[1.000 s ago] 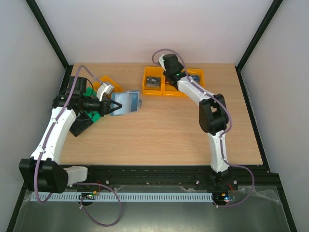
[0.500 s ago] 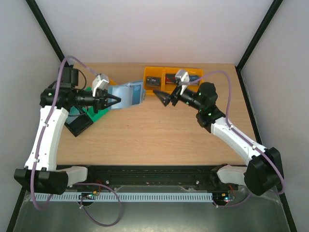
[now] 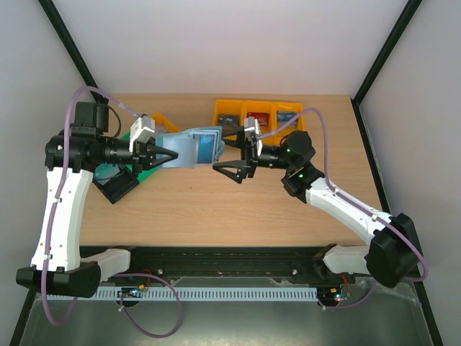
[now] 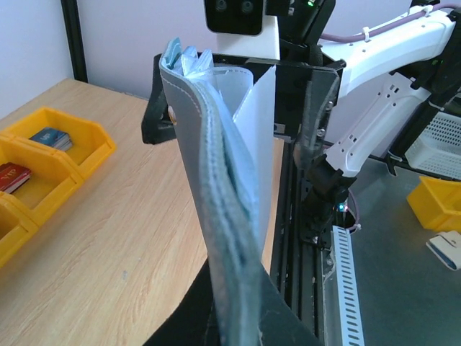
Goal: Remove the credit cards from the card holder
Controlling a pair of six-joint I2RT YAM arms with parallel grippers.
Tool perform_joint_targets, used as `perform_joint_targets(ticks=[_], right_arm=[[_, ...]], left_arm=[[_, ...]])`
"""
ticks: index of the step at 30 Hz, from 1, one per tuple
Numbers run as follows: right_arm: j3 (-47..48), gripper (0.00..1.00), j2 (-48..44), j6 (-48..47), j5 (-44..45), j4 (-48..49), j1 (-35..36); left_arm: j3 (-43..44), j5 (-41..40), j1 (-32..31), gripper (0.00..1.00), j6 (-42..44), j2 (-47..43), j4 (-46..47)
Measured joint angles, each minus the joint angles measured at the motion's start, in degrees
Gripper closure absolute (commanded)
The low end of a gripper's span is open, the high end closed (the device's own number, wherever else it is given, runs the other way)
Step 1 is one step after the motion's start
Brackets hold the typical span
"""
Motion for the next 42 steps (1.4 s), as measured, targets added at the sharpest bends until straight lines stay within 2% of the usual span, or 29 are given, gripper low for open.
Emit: perform_joint_targets(ticks=[1,3,8,11,13,14,16,17,18,19,21,24,29,32,36,42], right_arm=[[0.15,0.07,0.00,-0.04,0.02,-0.15,0.76],[0.74,0.25,0.00,-0.24,0.22,-0.44,1.92],[2.47,0.78,-0.02,0.48,0.72,-0.24,2.80],[2.75,0.98,-0.02,1.38,1.70,-0.15,2.80],[3.02,0.98,0.11,2.32,2.36,-0.81,2.80],[3.37,0.98,0.24,2.60,2.62,-1.42,2.80],[4.17,0.98,0.66,2.82,3.32,-3.10,2.80],[4.72,0.98,0.90,2.78,4.20,-4.26,2.84],[5.31,0.98,1.09,2.71,5.35,-5.66,2.84],[5.97,0.98,1.29,2.51,6.91,-7.48,2.84],[7.98,0.98,1.46,1.90,12.41,-13.20,2.86],[12.90,0.98,2.56,1.22,27.06,-24.04,3.02],[22.47,0.99,9.05,-0.28,55.95,-41.00,4.31],[23.50,0.98,12.48,-1.29,65.70,-47.84,6.56],[22.95,0.99,14.38,-2.78,64.04,-51.12,8.13],[21.09,0.98,13.05,-3.72,49.66,-47.87,8.44]], left_arm=[[0.00,0.09,0.00,0.98,0.17,0.00,-0.13],[0.00,0.42,0.00,0.98,0.55,0.00,-0.52],[-0.04,0.87,0.00,0.98,1.46,-0.02,-1.14],[-0.15,1.03,0.00,0.98,1.95,-0.11,-1.29],[-0.37,1.14,0.00,0.96,2.23,-0.20,-1.29],[-0.55,1.14,0.00,0.85,2.25,-0.22,-1.18],[-1.31,1.22,0.04,0.42,1.86,-0.31,-0.31],[-2.21,1.09,0.26,0.24,0.35,-0.55,1.18],[-2.95,0.87,0.31,0.12,-1.36,-0.66,2.34],[-4.46,-0.33,0.42,0.03,-4.68,-0.98,4.98],[-7.58,-4.42,0.52,0.01,-11.82,-1.38,10.69],[-12.15,-14.49,1.03,0.01,-21.05,-1.29,18.86],[-15.19,-25.64,1.05,0.03,-27.96,-0.52,25.86],[-15.21,-28.15,1.03,0.04,-29.94,-0.48,28.26],[-15.61,-28.30,0.44,0.01,-31.23,-0.50,30.14],[-19.98,-29.75,-1.44,0.01,-32.87,-0.50,32.83]])
